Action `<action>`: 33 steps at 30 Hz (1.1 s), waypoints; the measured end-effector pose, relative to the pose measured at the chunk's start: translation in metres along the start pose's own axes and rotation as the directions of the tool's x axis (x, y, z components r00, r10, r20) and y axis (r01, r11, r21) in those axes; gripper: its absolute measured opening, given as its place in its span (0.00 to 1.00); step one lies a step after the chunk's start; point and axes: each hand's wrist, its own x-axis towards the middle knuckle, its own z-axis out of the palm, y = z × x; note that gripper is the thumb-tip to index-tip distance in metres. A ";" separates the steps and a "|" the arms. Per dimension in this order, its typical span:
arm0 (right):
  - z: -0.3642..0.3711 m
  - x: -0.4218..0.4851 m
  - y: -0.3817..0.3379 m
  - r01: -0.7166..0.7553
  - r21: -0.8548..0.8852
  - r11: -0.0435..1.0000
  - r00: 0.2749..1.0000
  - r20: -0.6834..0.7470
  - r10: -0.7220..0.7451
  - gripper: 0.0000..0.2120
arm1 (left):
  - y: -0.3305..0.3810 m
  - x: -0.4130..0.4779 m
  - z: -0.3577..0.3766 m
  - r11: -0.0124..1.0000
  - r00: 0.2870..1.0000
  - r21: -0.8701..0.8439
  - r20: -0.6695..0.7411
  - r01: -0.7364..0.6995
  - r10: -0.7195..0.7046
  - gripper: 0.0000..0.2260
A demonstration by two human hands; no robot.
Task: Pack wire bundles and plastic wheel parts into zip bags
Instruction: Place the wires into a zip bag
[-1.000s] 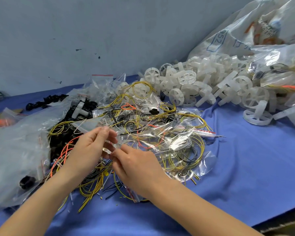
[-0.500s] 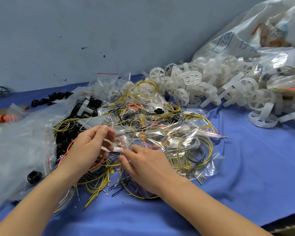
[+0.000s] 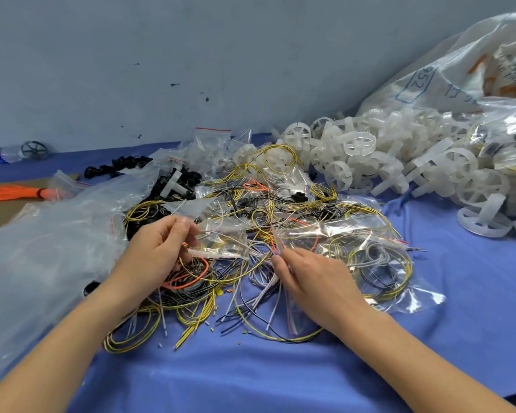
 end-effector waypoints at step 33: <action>-0.036 0.002 0.052 -0.240 0.308 0.921 0.963 0.194 0.186 0.25 | 0.059 0.143 0.178 0.876 0.942 0.408 0.309 -0.257 0.133 0.17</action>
